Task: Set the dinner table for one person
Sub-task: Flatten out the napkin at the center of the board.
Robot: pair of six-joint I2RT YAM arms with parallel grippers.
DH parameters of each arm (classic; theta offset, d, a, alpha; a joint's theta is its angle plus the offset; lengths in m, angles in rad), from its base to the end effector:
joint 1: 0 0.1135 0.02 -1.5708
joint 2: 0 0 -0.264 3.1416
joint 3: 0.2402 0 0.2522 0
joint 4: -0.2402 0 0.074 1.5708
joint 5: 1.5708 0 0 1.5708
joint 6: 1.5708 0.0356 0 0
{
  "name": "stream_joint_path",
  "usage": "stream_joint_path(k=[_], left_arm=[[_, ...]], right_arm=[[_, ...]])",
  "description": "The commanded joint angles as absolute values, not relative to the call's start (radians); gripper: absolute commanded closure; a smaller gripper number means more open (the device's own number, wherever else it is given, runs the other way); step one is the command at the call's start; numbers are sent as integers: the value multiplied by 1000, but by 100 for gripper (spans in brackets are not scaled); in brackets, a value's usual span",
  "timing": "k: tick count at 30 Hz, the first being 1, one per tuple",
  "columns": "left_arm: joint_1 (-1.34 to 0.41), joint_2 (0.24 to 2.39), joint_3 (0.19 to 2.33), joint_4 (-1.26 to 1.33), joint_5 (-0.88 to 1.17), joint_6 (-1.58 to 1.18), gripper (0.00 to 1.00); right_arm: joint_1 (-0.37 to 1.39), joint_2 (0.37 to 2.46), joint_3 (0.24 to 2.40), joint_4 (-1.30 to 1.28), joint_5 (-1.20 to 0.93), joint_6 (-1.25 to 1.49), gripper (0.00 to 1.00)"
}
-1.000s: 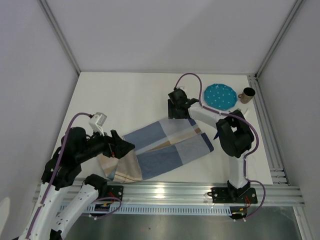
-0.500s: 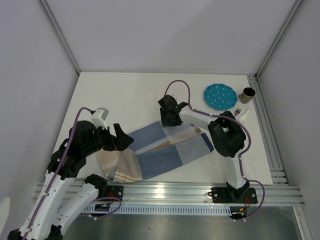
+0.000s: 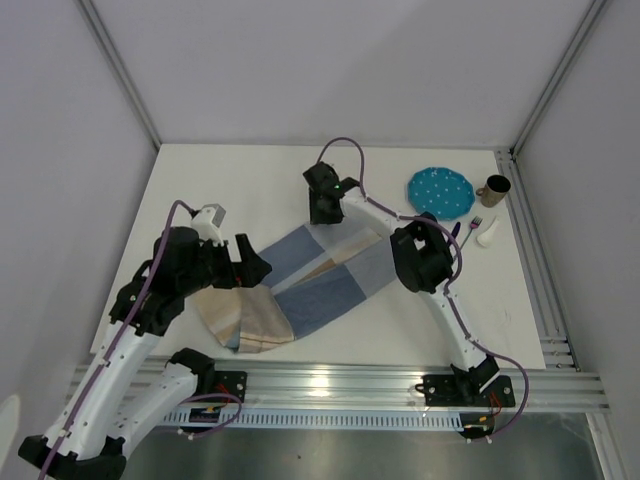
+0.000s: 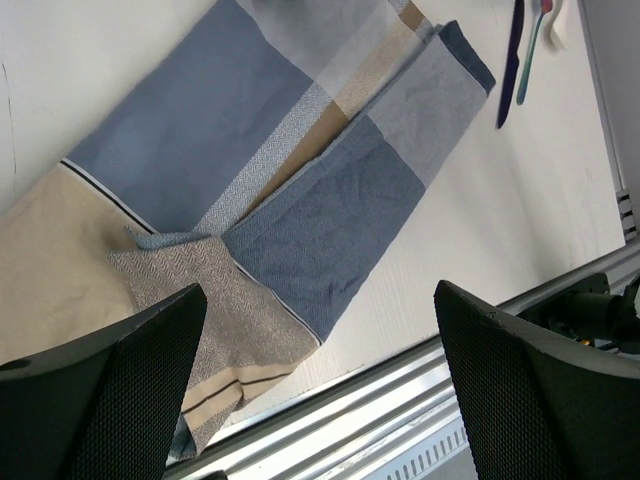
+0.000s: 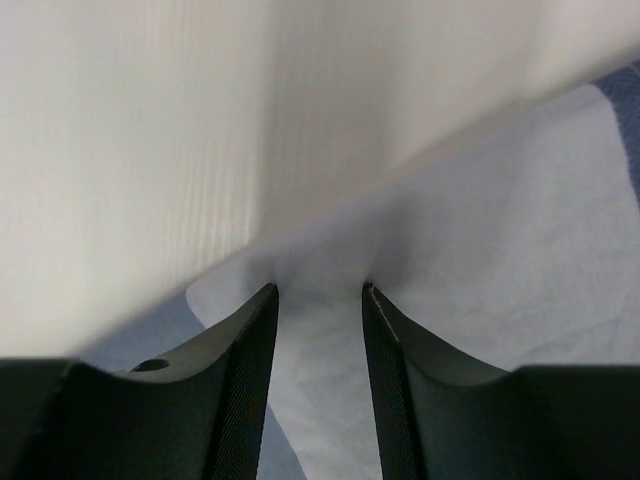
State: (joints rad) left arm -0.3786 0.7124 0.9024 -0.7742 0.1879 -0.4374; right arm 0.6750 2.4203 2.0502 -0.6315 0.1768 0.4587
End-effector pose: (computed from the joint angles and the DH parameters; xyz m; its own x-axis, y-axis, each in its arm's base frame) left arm 0.1279 -0.0580 0.3311 -0.6794 -0.1776 -0.7120 0.2430 0.8611 -0.4467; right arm 0.4154 0.3245 0.1633 -0.8292 -0.1054 -0.5488 -0.1940 0.9753 0.1058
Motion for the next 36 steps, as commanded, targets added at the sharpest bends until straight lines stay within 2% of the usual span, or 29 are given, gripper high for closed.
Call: stream_joint_path(k=[1,4,8,13,16,17,18,22,30,31,33,34,35,36], left_arm=[[-380,693,900,-703,192,-443,1],[-380,706,888,-693,218,-448,1],[-380,732,882,-683,225,-453,1],[-380,846,928,-707,97,-480,1],[-380,983,982,-716,9,-520,1],[-380,1011,1005,-701,5,-509,1],[-379,1056,1009,-683,-32,-515,0],[-306,1171,1060,-577,-28,-535,1],[-154,1477,1170,-484,271,-601,1],[-128,1514,1186,-482,290,-621,23],[-89,1664,1265,-532,378,-644,43],[-84,1711,1317,-543,408,-637,80],[-81,1797,1383,-573,410,-641,95],[-78,1839,1420,-615,407,-647,99]], right_arm=[[608,2599,2258,-753,189,459,57],[549,2683,2434,-807,195,477,59],[464,2672,2422,-752,205,524,59],[396,2652,2392,-690,181,557,58],[380,2554,2265,-539,134,526,53],[379,2464,2153,-478,103,511,51],[382,2412,2085,-334,33,479,49],[385,2203,1882,-131,-35,442,40],[385,1991,1760,-12,-221,413,36],[387,1944,1723,-11,-225,420,36],[391,1892,1674,50,-219,436,35],[394,1840,1622,61,-213,434,35],[402,1813,1599,67,-186,425,34],[406,1789,1577,78,-172,417,34]])
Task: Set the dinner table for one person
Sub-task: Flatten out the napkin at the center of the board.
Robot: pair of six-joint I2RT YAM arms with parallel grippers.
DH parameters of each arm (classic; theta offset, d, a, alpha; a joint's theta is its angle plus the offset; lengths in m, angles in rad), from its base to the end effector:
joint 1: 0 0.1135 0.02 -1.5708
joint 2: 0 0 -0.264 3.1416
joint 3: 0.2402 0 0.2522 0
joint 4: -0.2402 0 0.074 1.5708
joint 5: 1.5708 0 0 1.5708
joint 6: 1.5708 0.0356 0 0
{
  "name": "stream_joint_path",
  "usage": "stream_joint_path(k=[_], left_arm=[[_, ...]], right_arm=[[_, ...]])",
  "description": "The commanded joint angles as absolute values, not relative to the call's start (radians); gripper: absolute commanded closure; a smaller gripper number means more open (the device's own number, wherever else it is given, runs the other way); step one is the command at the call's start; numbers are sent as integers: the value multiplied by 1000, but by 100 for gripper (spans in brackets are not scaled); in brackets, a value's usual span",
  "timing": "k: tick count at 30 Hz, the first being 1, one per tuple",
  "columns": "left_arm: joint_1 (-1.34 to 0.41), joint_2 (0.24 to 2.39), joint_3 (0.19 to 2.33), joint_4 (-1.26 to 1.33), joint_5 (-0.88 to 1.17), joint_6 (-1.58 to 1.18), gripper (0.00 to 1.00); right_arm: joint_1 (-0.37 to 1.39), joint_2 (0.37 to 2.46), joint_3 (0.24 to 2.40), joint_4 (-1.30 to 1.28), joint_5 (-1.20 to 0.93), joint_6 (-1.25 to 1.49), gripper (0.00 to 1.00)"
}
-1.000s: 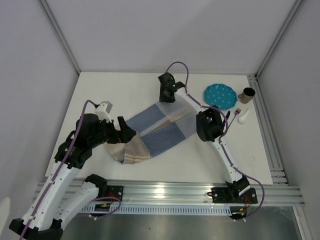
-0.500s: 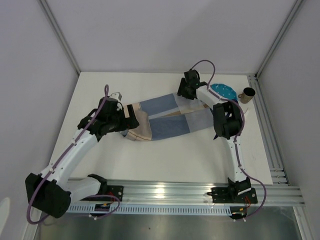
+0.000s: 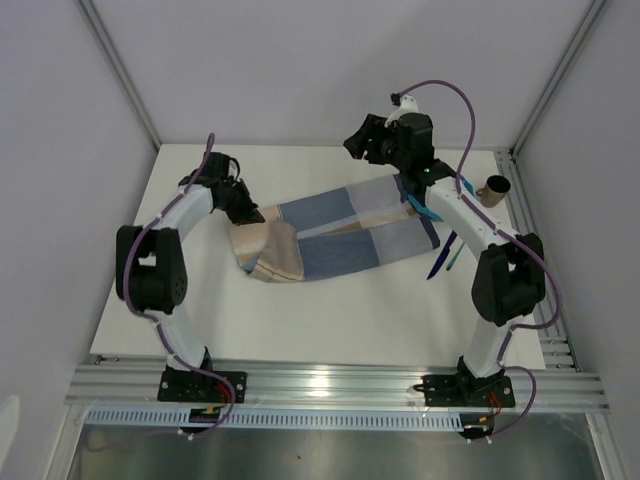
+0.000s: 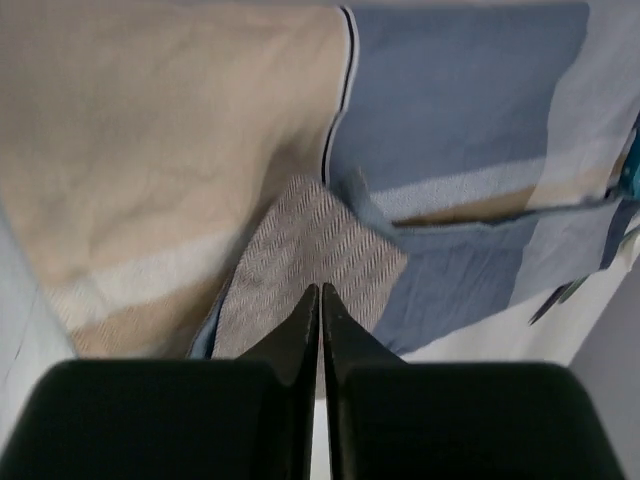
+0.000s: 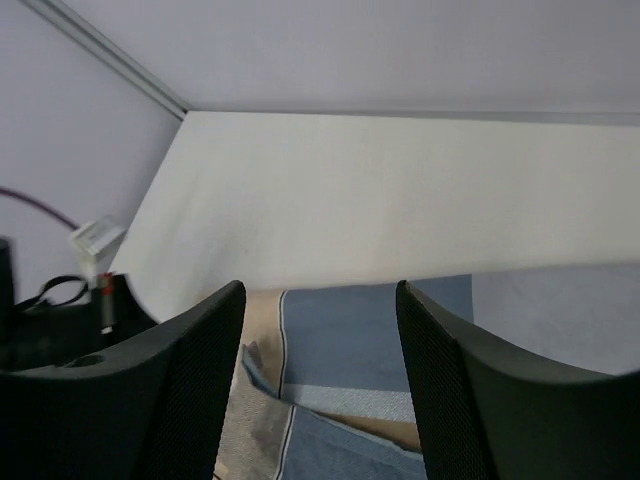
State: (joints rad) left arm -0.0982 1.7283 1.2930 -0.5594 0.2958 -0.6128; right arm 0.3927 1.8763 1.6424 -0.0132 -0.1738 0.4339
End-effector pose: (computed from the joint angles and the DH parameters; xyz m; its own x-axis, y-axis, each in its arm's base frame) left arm 0.3649 -0.0464 0.2347 -0.8275 -0.4713 -0.3050 -0.2740 0.8133 -0.5133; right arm 0.4202 0.1807 0.3402 -0.4286 0.2707 -0.8620 -0.3875 0.8068 0.4460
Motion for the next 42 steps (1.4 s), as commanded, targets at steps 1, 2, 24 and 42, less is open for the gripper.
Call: stream_joint_path(k=[1,2,24,42], left_arm=[[-75,1873,1452,-667,425,-647,99],[-75,1903,1527,-686,434,-640,99],[-64,2177,1933,-1221,-116,-440,99],[-64,2295,1927,-1219,-183,-406,99]], right_arm=[[410,1767,1557,80,-163,410,34],[413,1729,1527,80,-152,402,34],[463,1427,1244,123,-32,391,33],[500,1385,1213,101,-44,393,34]])
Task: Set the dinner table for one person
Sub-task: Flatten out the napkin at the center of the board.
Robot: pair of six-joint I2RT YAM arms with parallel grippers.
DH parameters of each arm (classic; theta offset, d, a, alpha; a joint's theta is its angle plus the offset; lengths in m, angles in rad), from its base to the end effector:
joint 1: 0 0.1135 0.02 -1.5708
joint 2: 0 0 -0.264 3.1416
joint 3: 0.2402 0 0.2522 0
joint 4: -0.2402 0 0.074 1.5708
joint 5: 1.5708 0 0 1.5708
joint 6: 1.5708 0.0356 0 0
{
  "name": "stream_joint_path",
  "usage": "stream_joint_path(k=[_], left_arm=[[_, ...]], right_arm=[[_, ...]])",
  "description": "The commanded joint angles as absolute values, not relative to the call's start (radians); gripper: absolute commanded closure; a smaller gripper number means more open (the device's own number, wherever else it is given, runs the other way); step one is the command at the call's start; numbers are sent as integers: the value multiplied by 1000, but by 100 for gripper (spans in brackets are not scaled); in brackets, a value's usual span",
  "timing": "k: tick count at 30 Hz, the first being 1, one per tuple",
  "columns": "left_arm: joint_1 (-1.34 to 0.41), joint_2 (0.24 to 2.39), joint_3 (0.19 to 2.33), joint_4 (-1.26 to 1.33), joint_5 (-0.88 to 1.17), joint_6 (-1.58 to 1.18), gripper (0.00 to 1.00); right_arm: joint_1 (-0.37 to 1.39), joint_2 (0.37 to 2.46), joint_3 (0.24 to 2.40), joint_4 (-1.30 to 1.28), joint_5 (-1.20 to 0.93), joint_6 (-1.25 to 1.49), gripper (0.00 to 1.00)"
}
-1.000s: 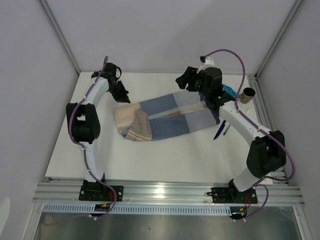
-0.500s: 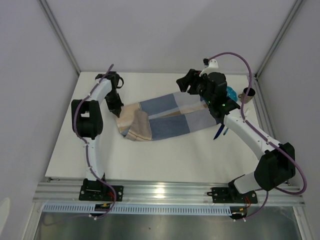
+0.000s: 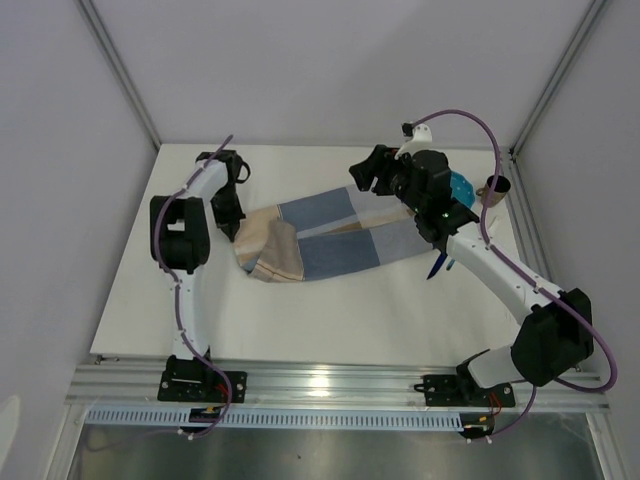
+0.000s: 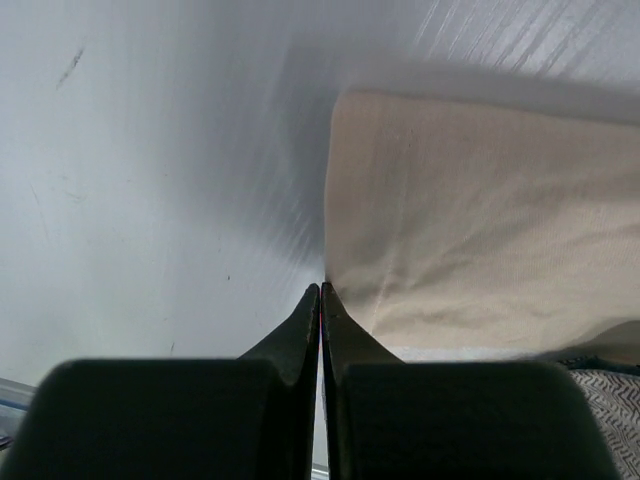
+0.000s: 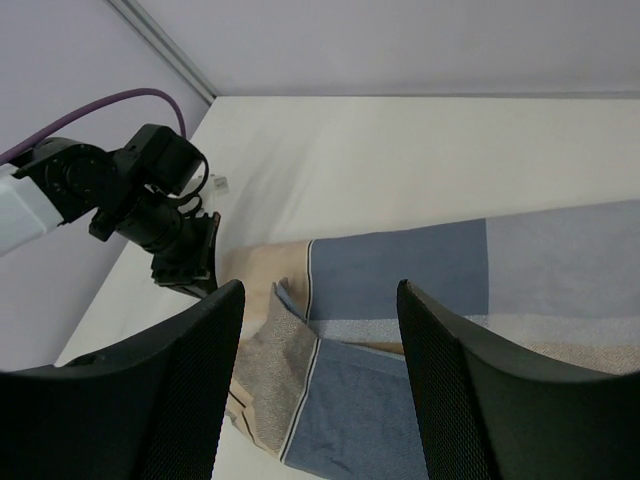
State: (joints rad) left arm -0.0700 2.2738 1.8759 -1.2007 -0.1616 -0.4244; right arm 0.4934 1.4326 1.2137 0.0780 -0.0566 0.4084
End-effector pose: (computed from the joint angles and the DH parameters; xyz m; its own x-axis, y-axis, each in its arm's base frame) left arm 0.4360 -0.0248 0.1662 -0.9390 -0.3416 -0.0409 -0.3436 0.9257 0.1580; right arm 0.3022 0.1648 0.3650 -0.3209 0.2776 -0.9055 -0.4301 0.8091 0.4005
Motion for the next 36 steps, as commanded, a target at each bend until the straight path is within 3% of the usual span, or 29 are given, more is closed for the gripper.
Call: stream_joint_path(k=[1,12,36], left_arm=[[-64,2301,1937,-1224,-169,-408,99],[-69,1973,1617,-850,1,-370,99],[-74,2304,1951,-1057,-109,-336,99]], right_arm=[[502,1382,1209,98,-49,393,34],[514,1388,1198,95,-61,388,34],[522,1384,1172,117,-95,410,35]])
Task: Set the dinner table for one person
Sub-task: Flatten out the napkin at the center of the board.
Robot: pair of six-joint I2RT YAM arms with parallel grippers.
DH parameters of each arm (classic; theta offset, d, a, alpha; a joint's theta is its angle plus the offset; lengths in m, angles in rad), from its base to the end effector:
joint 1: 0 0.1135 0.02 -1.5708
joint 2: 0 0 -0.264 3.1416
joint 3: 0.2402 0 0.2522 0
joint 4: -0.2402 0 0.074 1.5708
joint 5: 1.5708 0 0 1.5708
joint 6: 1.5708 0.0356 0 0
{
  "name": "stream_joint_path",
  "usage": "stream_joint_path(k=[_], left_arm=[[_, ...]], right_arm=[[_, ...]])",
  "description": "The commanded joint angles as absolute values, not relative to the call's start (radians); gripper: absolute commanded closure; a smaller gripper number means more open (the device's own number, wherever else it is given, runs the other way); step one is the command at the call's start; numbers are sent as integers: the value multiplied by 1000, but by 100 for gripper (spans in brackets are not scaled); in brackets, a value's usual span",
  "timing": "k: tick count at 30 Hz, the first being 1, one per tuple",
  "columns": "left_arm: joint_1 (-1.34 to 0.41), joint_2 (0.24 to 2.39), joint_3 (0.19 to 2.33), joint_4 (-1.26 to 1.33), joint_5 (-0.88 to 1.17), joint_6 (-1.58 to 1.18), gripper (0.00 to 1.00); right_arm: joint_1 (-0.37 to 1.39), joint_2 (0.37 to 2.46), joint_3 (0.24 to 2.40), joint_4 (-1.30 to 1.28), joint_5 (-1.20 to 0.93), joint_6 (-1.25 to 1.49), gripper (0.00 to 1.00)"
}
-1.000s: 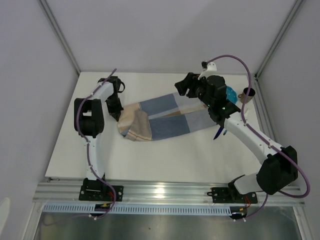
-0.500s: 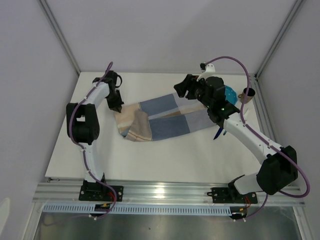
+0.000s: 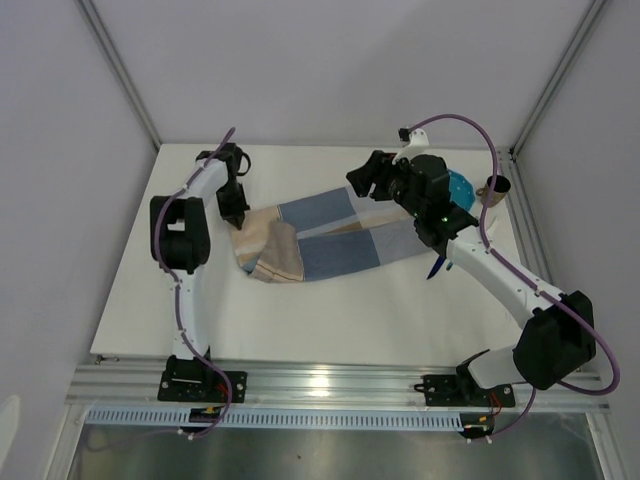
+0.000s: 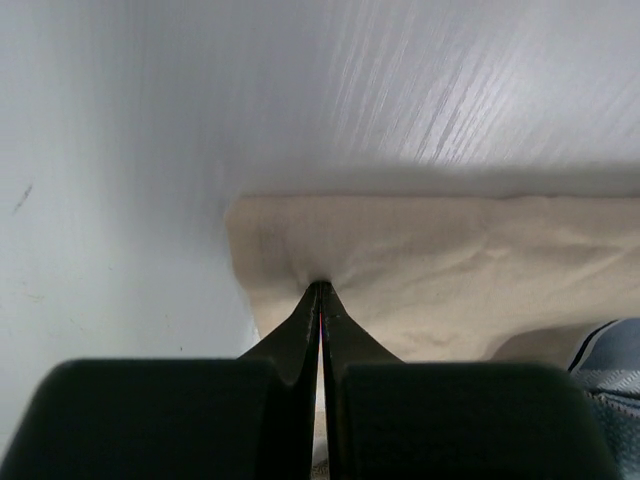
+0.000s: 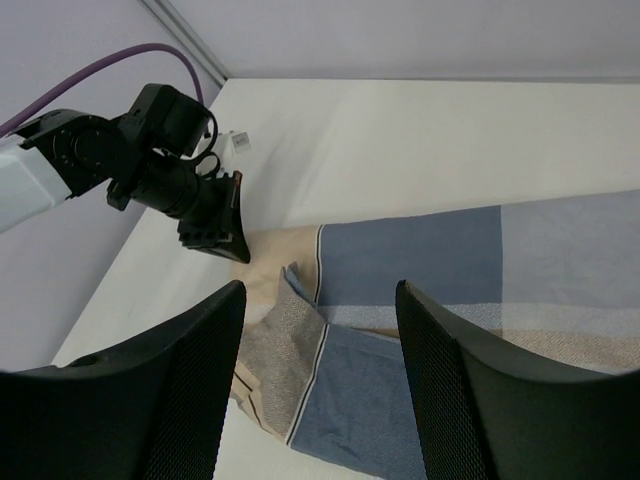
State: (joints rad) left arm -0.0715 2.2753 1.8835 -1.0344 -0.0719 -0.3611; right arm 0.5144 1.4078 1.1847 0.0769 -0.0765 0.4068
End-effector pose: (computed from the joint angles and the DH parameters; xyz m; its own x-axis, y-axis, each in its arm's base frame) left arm 0.4551 -0.0300 0.1682 -0.9449 -0.2856 -0.1599 -0.2917 0.9564 0.0156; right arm 0.2926 0.1685 0.3624 -0.3366 0.2629 -0.9042 -0.4608 0.7914 0.4017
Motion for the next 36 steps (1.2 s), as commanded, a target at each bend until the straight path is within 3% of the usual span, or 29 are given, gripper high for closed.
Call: stream_joint_path(k=[1,14,17,19,22,26,28,31,32,36], left_arm=[[-72,2312,1957,-1060,-118,-336,99],[-51,2313,1945,-982,-63,-241,99],[-51,2193,1793,-845,-110,-262,99],[-51,2028,1656,-712,-91,-236,86],[-49,1877,1499,-490,-65,-221,78],[-52,1905,1621,-516,-8,-219,91],[-63,1896,1629,-519,12,-219,92],[-78,1751,1485,-349,142,-212,65],[-87,1670,1377,-303,164,-207,61],[-95,1577,1318,-229,257,-233,60]], right_arm=[[522,1391,1170,117,-100,414,35],[525,1535,1189,147,-247,477,32],[525,1583,1207,132,-247,468,27],[523,1604,1216,121,-212,448,20],[514,1670,1256,107,-218,443,17],[512,1758,1325,69,-235,433,16],[512,1805,1376,9,-229,419,15],[497,1859,1397,3,-216,410,13],[491,1879,1413,-15,-216,411,13],[472,2031,1558,-101,-323,397,12]])
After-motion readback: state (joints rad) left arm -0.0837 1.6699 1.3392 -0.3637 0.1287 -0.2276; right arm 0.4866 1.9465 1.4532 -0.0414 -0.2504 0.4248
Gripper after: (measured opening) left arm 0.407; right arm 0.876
